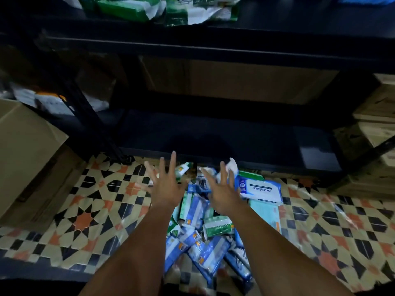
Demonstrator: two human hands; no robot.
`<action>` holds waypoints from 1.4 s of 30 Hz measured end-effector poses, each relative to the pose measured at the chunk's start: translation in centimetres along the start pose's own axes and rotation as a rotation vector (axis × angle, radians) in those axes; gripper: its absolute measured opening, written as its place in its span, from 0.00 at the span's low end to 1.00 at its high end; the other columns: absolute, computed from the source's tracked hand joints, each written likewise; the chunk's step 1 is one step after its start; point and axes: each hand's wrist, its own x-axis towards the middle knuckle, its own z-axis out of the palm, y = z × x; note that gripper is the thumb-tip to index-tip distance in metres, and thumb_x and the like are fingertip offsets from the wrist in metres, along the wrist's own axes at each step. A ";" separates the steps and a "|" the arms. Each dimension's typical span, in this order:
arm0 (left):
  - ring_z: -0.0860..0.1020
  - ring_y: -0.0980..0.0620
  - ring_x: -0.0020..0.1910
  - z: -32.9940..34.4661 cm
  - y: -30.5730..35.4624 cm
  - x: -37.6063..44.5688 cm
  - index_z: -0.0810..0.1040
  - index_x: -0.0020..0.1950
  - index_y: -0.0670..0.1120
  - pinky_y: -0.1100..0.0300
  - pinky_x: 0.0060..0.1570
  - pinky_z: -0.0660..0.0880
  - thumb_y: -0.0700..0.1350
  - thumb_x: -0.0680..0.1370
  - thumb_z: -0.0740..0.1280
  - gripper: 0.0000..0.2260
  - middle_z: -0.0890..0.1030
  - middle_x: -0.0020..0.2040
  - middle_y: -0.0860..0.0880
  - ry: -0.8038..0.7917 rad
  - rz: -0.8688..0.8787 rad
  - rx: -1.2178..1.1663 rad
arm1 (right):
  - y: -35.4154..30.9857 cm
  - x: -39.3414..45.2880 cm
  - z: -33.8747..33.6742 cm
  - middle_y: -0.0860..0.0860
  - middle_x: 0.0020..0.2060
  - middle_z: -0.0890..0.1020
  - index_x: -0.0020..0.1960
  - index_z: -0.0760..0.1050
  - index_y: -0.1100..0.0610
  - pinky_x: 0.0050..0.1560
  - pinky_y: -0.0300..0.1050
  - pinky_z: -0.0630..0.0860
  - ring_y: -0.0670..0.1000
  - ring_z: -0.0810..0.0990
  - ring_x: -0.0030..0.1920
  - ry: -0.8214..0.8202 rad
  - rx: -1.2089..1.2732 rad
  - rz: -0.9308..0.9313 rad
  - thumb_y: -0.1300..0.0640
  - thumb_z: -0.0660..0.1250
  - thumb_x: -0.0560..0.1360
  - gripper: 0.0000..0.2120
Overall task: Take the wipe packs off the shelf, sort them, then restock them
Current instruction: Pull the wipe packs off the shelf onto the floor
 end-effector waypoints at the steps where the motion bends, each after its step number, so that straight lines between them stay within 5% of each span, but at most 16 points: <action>1: 0.28 0.39 0.77 0.5 -0.2 -0.2 0.31 0.77 0.68 0.19 0.63 0.58 0.63 0.79 0.65 0.43 0.43 0.83 0.53 -0.055 -0.015 0.002 | 0.5 0.3 0.8 0.48 0.77 0.26 0.78 0.39 0.30 0.70 0.76 0.58 0.61 0.32 0.79 -0.087 0.060 0.001 0.61 0.63 0.81 0.44; 4: 0.29 0.38 0.77 1.8 -0.8 -1.1 0.32 0.78 0.65 0.19 0.66 0.45 0.59 0.81 0.64 0.42 0.39 0.83 0.52 -0.191 -0.017 0.137 | 1.9 0.3 2.4 0.50 0.79 0.31 0.78 0.41 0.31 0.69 0.72 0.63 0.63 0.37 0.80 -0.196 0.111 0.067 0.69 0.61 0.79 0.46; 9: 0.39 0.39 0.81 1.7 -0.6 -1.8 0.42 0.82 0.59 0.24 0.70 0.40 0.51 0.83 0.63 0.36 0.53 0.82 0.50 -0.231 0.008 0.149 | 3.6 -0.7 0.7 0.57 0.80 0.50 0.82 0.49 0.42 0.66 0.60 0.72 0.66 0.53 0.78 -0.158 0.061 0.121 0.66 0.61 0.79 0.39; 11: 0.51 0.40 0.81 0.6 0.9 -1.4 0.51 0.82 0.56 0.29 0.73 0.45 0.50 0.83 0.64 0.32 0.66 0.77 0.49 -0.184 0.059 0.160 | 3.8 -0.9 -1.4 0.58 0.76 0.60 0.81 0.55 0.45 0.61 0.58 0.76 0.64 0.64 0.73 -0.058 0.020 0.131 0.64 0.62 0.79 0.35; 13: 0.70 0.42 0.70 -1.3 3.0 -0.7 0.61 0.79 0.55 0.40 0.71 0.63 0.50 0.82 0.64 0.26 0.79 0.65 0.47 -0.100 0.157 0.147 | 3.5 -1.0 -4.2 0.58 0.68 0.69 0.77 0.63 0.50 0.56 0.54 0.78 0.63 0.72 0.66 0.081 -0.008 0.108 0.62 0.64 0.78 0.29; 15: 0.79 0.44 0.55 -3.7 5.6 -0.1 0.71 0.72 0.52 0.49 0.53 0.77 0.48 0.82 0.63 0.17 0.83 0.54 0.47 0.009 0.276 0.032 | 3.1 -1.6 -7.7 0.56 0.60 0.74 0.70 0.69 0.53 0.51 0.51 0.78 0.60 0.76 0.59 0.250 -0.015 0.062 0.59 0.64 0.78 0.20; 19: 0.77 0.49 0.46 -9.8 12.5 -0.1 0.78 0.54 0.52 0.52 0.39 0.77 0.50 0.81 0.65 0.05 0.81 0.44 0.53 0.309 0.576 -0.033 | 1.4 -4.3 -15.0 0.50 0.44 0.78 0.50 0.74 0.52 0.38 0.45 0.69 0.56 0.78 0.47 0.647 -0.003 -0.062 0.54 0.66 0.74 0.06; 22: 0.77 0.51 0.40 -14.6 18.0 -0.3 0.79 0.49 0.52 0.55 0.33 0.76 0.49 0.79 0.67 0.03 0.79 0.38 0.55 0.550 0.814 -0.045 | 0.4 -6.8 -20.7 0.48 0.34 0.78 0.42 0.71 0.52 0.31 0.46 0.70 0.57 0.79 0.35 0.921 -0.042 -0.168 0.52 0.68 0.71 0.07; 27: 0.76 0.47 0.44 -22.3 26.5 1.4 0.80 0.51 0.49 0.50 0.43 0.75 0.49 0.78 0.67 0.05 0.79 0.41 0.51 0.787 1.009 -0.012 | 0.5 -9.3 -30.7 0.49 0.32 0.79 0.43 0.71 0.53 0.31 0.46 0.68 0.58 0.78 0.32 1.178 -0.103 -0.165 0.51 0.67 0.73 0.08; 31: 0.73 0.42 0.60 -26.1 32.5 4.5 0.75 0.64 0.50 0.47 0.54 0.71 0.51 0.79 0.65 0.15 0.78 0.58 0.48 0.711 0.861 0.153 | 3.3 -8.7 -37.5 0.51 0.44 0.81 0.51 0.72 0.53 0.39 0.49 0.70 0.60 0.80 0.44 1.238 -0.069 -0.015 0.48 0.66 0.76 0.10; 35: 0.61 0.40 0.72 -27.6 36.8 9.2 0.65 0.72 0.52 0.37 0.64 0.66 0.52 0.77 0.66 0.24 0.67 0.71 0.46 0.601 0.640 0.170 | 7.7 -5.1 -42.4 0.56 0.63 0.73 0.69 0.66 0.50 0.58 0.56 0.70 0.61 0.70 0.64 1.084 -0.139 0.157 0.41 0.65 0.76 0.25; 42: 0.42 0.33 0.79 -28.5 41.5 16.3 0.48 0.81 0.58 0.18 0.65 0.45 0.69 0.73 0.68 0.45 0.50 0.81 0.45 0.365 0.360 0.109 | 10.3 3.3 -46.8 0.54 0.70 0.68 0.75 0.58 0.43 0.67 0.64 0.63 0.61 0.64 0.70 1.034 -0.211 0.187 0.29 0.64 0.72 0.37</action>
